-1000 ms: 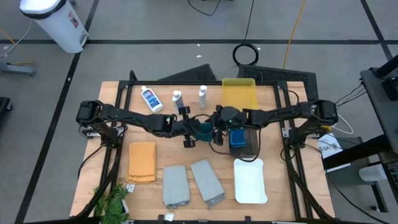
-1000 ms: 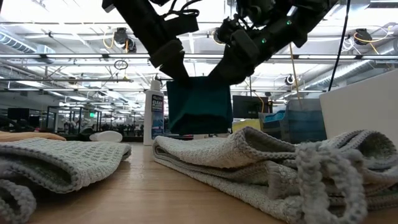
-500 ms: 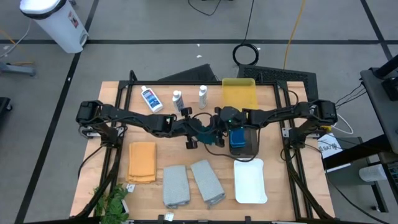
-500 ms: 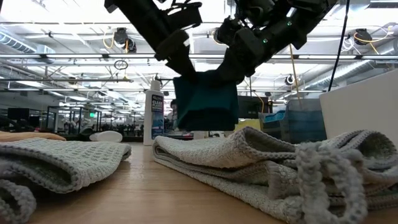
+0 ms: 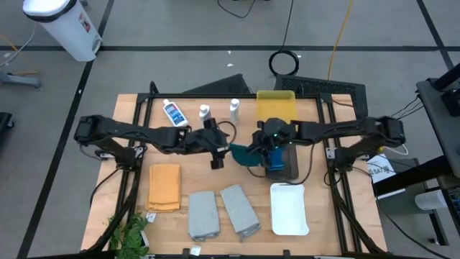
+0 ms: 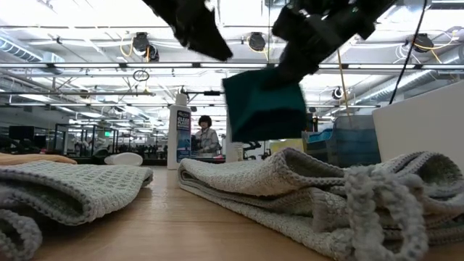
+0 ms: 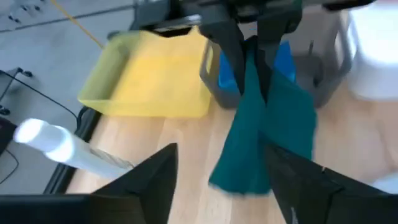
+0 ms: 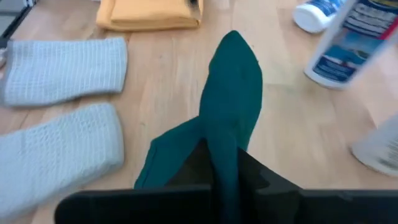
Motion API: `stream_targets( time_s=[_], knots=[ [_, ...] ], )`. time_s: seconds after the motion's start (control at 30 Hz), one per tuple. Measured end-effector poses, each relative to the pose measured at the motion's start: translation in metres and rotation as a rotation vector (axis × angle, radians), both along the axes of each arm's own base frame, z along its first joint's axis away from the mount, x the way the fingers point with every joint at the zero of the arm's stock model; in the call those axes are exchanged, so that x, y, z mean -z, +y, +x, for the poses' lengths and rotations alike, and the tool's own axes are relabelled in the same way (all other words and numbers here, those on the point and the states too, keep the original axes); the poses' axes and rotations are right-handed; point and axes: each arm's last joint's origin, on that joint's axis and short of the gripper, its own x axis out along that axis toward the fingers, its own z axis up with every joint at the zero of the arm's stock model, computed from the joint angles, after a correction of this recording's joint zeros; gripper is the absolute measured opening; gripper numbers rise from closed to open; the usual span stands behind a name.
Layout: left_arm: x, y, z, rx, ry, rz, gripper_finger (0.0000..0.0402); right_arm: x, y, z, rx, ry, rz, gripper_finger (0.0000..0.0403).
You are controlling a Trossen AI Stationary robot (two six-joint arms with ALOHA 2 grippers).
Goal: Pick & Place Kitchen Items
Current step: Put the green towel into the yellow bin
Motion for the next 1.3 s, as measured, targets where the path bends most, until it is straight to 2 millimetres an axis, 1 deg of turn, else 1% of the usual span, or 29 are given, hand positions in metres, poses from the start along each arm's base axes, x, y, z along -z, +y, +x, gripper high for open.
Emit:
stream_targets(
  time_s=[0.07, 0.13, 0.27, 0.37, 0.43, 0.5, 0.57, 0.7, 0.8, 0.87, 1.0, 1.13, 1.2, 1.3],
  knots=[
    [-0.011, 0.0, -0.006, -0.009, -0.044, -0.016, 0.0256, -0.009, -0.002, -0.011, 0.012, 0.005, -0.012, 0.0002],
    [-0.016, 0.0, -0.009, -0.022, -0.065, -0.036, 0.0265, -0.019, -0.004, -0.021, 0.056, -0.01, -0.041, 0.0001],
    [-0.016, 0.0, -0.01, -0.037, -0.072, -0.061, 0.0276, -0.034, -0.013, -0.045, 0.182, -0.058, -0.116, 0.0001],
    [-0.014, 0.0, -0.008, -0.037, -0.066, -0.059, 0.028, -0.039, -0.021, -0.062, 0.287, -0.089, -0.168, 0.0001],
    [-0.012, 0.0, -0.007, -0.037, -0.057, -0.061, 0.0279, -0.037, -0.029, -0.072, 0.359, -0.107, -0.193, 0.0001],
    [-0.01, 0.0, -0.006, -0.038, -0.054, -0.061, 0.0277, -0.032, -0.037, -0.082, 0.459, -0.131, -0.202, 0.0001],
    [-0.01, 0.0, -0.006, -0.036, -0.05, -0.058, 0.0275, -0.021, -0.046, -0.089, 0.573, -0.167, -0.203, 0.0001],
    [-0.01, 0.001, -0.006, -0.038, -0.053, -0.058, 0.0274, 0.008, -0.062, -0.101, 0.779, -0.24, -0.193, 0.0],
    [-0.01, 0.002, -0.006, -0.041, -0.054, -0.058, 0.0274, 0.029, -0.069, -0.108, 0.864, -0.291, -0.162, 0.0],
    [-0.01, 0.002, -0.006, -0.041, -0.054, -0.057, 0.0274, 0.039, -0.072, -0.109, 0.884, -0.324, -0.138, 0.0],
    [-0.011, 0.002, -0.005, -0.03, -0.058, -0.041, 0.0274, 0.05, -0.075, -0.107, 0.859, -0.339, -0.077, 0.0],
    [-0.012, 0.002, -0.004, -0.029, -0.078, -0.043, 0.0274, 0.063, -0.079, -0.102, 0.873, -0.286, -0.058, 0.0],
    [-0.012, 0.002, -0.004, -0.029, -0.077, -0.044, 0.0273, 0.069, -0.081, -0.097, 0.874, -0.286, -0.036, 0.0],
    [-0.012, 0.002, -0.004, -0.032, -0.078, -0.049, 0.0274, 0.075, -0.082, -0.091, 0.828, -0.304, 0.014, 0.0]
  ],
)
